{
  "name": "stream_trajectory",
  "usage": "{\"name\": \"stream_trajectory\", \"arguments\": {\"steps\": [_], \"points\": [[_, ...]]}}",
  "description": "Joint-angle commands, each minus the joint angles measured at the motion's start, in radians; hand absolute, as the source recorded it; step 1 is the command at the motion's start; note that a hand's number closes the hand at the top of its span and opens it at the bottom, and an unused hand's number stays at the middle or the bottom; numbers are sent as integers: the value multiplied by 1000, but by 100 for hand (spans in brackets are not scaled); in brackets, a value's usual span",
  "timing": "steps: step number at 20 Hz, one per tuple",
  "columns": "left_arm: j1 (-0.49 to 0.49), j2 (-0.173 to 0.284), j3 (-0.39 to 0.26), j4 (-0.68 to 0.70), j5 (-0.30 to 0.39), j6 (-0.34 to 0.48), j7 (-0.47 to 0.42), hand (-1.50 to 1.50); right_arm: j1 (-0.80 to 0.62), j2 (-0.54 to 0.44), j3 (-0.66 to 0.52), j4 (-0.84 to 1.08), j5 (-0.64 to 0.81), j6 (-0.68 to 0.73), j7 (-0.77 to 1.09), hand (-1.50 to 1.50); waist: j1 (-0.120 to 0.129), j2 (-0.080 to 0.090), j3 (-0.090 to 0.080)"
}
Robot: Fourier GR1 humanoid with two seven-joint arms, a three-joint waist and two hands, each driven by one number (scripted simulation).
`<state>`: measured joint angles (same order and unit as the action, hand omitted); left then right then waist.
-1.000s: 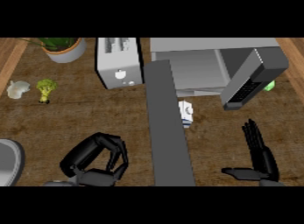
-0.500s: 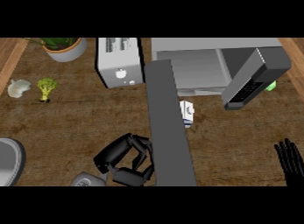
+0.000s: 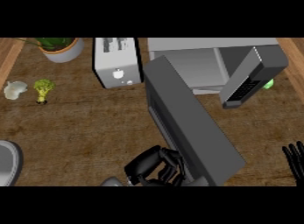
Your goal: Pick up the milk, place it into the microwave and close the microwave
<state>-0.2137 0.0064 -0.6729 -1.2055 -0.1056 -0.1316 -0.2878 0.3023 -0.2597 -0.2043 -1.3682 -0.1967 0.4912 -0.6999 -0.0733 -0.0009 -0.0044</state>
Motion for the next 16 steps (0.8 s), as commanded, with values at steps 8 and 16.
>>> {"name": "stream_trajectory", "arguments": {"steps": [8,16], "points": [[-226,-5,-304,48,239,383,75,150,27,-49,90,-301,-157,117,154,-150,-45,12,-1],[-355,-5,-340,74,349,586,97,150,54,-89,122,-448,-231,117,272,-150,-92,18,-2]]}}
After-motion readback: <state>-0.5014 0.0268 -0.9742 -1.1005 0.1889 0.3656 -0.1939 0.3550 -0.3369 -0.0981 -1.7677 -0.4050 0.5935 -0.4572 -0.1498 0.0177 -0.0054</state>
